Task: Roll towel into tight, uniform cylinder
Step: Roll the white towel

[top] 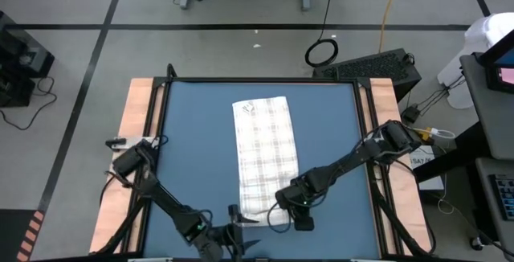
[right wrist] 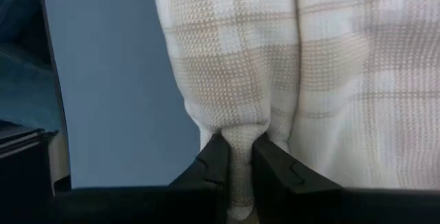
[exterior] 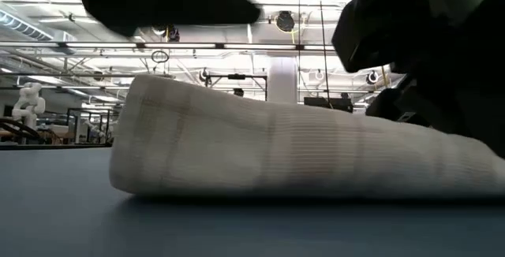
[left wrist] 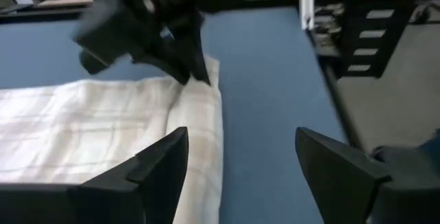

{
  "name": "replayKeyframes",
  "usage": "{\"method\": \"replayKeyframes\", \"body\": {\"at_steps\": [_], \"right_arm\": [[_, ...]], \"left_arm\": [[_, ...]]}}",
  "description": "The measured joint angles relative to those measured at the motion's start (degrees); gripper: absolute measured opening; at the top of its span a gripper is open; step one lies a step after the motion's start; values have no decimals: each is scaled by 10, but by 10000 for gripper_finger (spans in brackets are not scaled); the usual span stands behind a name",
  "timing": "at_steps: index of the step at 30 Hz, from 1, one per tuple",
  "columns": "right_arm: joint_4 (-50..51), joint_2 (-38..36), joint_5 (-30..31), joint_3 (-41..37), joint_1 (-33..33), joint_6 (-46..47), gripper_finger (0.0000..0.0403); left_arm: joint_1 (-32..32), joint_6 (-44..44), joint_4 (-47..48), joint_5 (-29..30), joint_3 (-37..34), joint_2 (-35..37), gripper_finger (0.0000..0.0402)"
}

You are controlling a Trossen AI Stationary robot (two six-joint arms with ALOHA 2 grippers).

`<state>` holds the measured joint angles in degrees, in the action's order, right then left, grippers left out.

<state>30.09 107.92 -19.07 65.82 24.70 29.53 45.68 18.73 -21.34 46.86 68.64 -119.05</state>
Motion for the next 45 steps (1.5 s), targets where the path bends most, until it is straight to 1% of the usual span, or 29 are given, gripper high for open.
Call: {"method": "replayKeyframes", "body": {"at_steps": [5, 9, 12, 15, 17, 19, 21, 23, 26, 29, 30, 33, 37, 39, 41, 45], "right_arm": [[1, 0, -24, 0, -16, -16, 32], [1, 0, -26, 0, -22, -17, 33], [1, 0, -33, 0, -22, -17, 33], [1, 0, -36, 0, -22, -16, 33], [2, 0, -37, 1, -22, -12, 33], [2, -1, -37, 1, -22, -7, 33], [2, -1, -37, 1, -22, -2, 33], [2, -1, -36, 1, -22, -2, 33], [2, -2, -29, 1, -22, 0, 34], [1, -3, -4, 2, -20, -2, 44], [2, -6, 5, 2, -17, -2, 50], [3, -15, 30, 2, -8, -2, 77], [18, -43, 80, 2, 15, -6, 123], [34, -59, 127, 2, 35, -19, 144], [46, -72, 188, 2, 63, -20, 164], [48, -75, 297, 2, 129, 11, 201]], "left_arm": [[-4, -14, -4, 6, 0, -37, 271], [-13, -27, 7, 17, 0, -45, 271], [-22, -27, 39, 17, 0, -45, 271], [-30, -26, 62, -34, 0, -45, 271], [-34, -25, 63, -49, 0, -45, 263], [-36, -21, 63, -51, 0, -45, 245], [-37, -12, 62, -50, 0, -45, 218], [-38, -9, 54, -50, 0, -45, 181], [-37, 27, 61, -54, 0, -45, 109], [-37, 91, 87, -62, 1, -45, 32], [-37, 118, 99, -62, 1, -45, 21], [-37, 205, 141, -61, 2, -43, 28], [-37, 269, 166, -59, 3, -43, 35], [-37, 291, 169, -58, 3, -42, 28], [-37, 305, 177, -58, 2, -38, 21], [-44, 341, 195, -65, 2, -30, 20]]}}
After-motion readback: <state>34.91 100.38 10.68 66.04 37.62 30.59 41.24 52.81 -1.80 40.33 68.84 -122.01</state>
